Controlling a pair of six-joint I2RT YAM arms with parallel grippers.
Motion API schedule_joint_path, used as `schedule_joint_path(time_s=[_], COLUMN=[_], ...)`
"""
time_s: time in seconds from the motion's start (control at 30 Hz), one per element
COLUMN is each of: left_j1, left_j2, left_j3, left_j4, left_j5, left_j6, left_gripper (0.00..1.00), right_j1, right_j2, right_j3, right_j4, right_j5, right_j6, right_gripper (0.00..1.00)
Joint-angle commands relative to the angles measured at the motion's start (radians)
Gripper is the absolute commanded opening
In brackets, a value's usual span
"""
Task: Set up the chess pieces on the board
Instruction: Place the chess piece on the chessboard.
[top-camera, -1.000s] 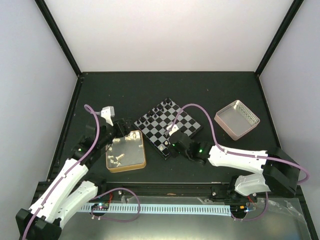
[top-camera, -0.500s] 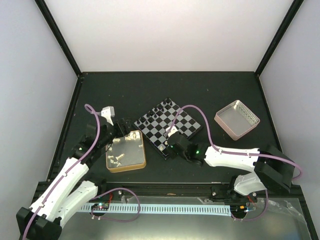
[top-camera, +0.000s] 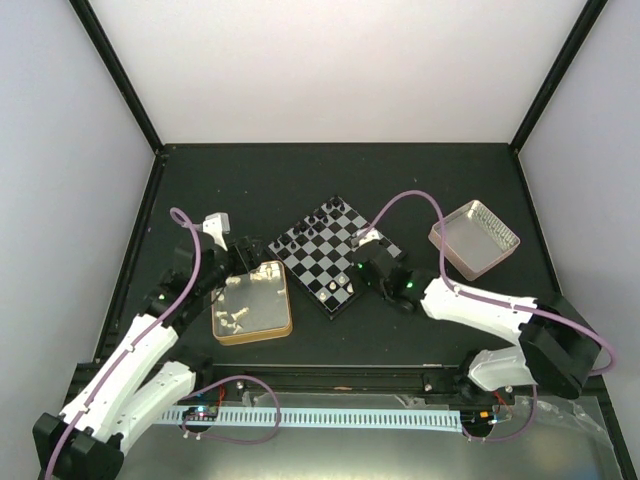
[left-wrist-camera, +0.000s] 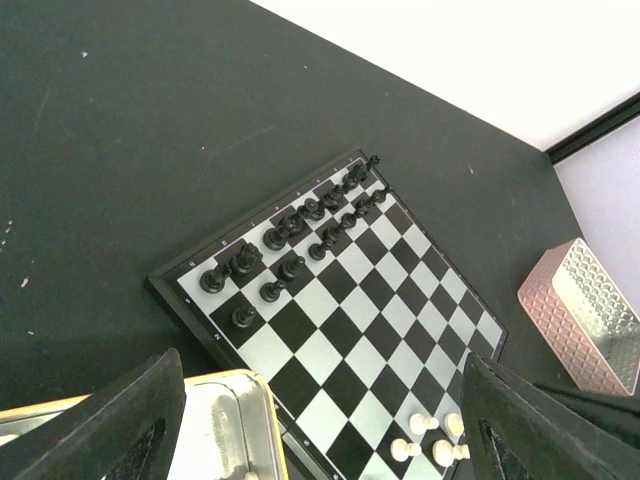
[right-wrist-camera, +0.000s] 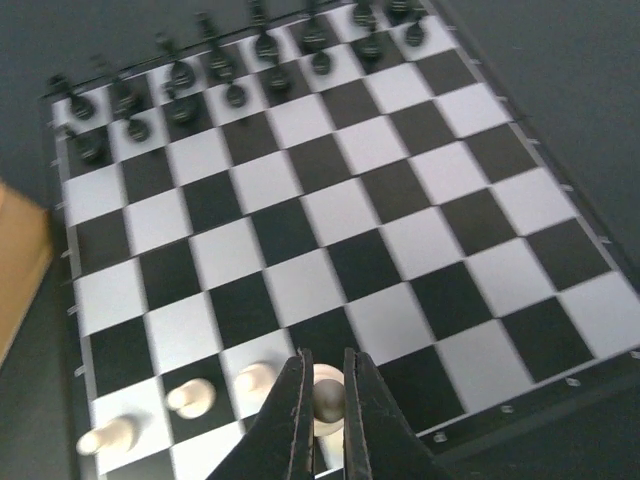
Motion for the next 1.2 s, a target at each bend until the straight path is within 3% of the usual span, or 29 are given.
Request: schedule_joint_path(time_s=[0.0, 0.73, 0.83, 1.03, 1.17], left_j1=[0.007, 0.009, 0.009, 0.009, 0.009], left_j2=[0.011, 0.030, 0.030, 0.030, 0.031], left_j3=[-0.005, -0.012, -0.013, -0.011, -0.012], left_j4=[0.002, 0.014, 0.013, 0.010, 0.011], left_j5=[0.011, 0.027, 0.027, 0.030, 0.032], left_j6=[-0.011, -0.020, -0.021, -0.020, -0.021], left_gripper=[0.77, 0.77, 0.77, 0.77, 0.77], right_j1=[-0.088, -0.201, -0.202, -0.205, -0.233], right_j2=[-0.020, 0.168, 0.178, 0.118, 0.069], right_j3=[-0.005, 0.016, 0.027, 0.071, 0.117], right_j4=[-0.026, -0.028, -0.037, -0.117, -0.192], right_j5=[0.020, 0.042, 0.049, 0.011, -0.051], right_j6=[0.059, 0.100, 0.095, 0.091, 0.091], right_gripper=[0.01, 0.05, 0.13, 0.39, 0.46])
